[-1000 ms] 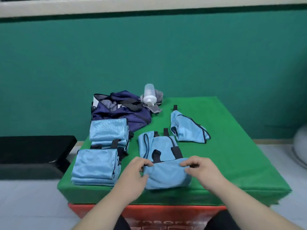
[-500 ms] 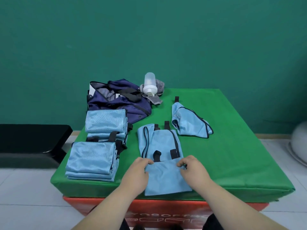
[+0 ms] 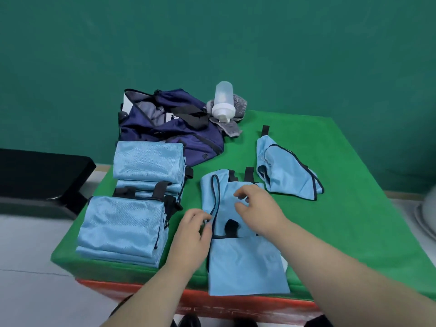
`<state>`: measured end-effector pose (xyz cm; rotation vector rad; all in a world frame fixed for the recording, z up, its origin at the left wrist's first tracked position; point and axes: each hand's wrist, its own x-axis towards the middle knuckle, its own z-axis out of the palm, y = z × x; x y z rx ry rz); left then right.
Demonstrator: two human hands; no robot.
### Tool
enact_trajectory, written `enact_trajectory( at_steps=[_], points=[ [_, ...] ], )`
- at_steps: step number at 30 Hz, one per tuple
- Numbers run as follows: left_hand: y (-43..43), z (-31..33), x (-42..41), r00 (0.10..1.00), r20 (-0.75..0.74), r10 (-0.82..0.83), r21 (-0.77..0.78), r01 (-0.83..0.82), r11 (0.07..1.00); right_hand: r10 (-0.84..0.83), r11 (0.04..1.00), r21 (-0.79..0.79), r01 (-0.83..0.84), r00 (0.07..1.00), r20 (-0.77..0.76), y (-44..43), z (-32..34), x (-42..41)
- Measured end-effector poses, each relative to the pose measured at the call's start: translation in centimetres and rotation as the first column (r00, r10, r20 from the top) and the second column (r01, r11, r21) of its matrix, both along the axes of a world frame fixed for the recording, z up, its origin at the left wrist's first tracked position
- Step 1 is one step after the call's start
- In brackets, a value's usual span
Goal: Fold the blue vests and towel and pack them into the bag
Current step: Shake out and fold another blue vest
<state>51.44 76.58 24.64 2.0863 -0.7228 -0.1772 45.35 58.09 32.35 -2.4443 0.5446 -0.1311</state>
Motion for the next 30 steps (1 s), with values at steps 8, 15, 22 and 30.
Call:
enact_trajectory(
  at_steps=[8, 15, 22, 30],
  points=[
    [0.1, -1.7, 0.3, 1.0, -0.026, 0.01, -0.065, -0.011, 0.998, -0.158, 0.986, 0.045, 0.162, 0.985, -0.076, -0.7, -0.3, 9.6],
    [0.2, -1.7, 0.8, 1.0, -0.008, 0.009, -0.068, -0.01, 0.998, -0.223, 0.968, 0.089, 0.236, 0.965, -0.136, -1.1, -1.6, 11.7],
    [0.4, -1.6, 0.7, 1.0, -0.014, -0.012, -0.059, 0.011, 0.998, -0.363, 0.915, 0.195, 0.354, 0.932, 0.012, -3.4, -0.9, 4.5],
    [-0.8, 0.1, 1.2, 0.995, 0.019, -0.102, 0.074, 0.101, 0.992, -0.399, 0.88, 0.255, 0.401, 0.915, -0.063, -4.9, -4.3, -2.4]
  ],
)
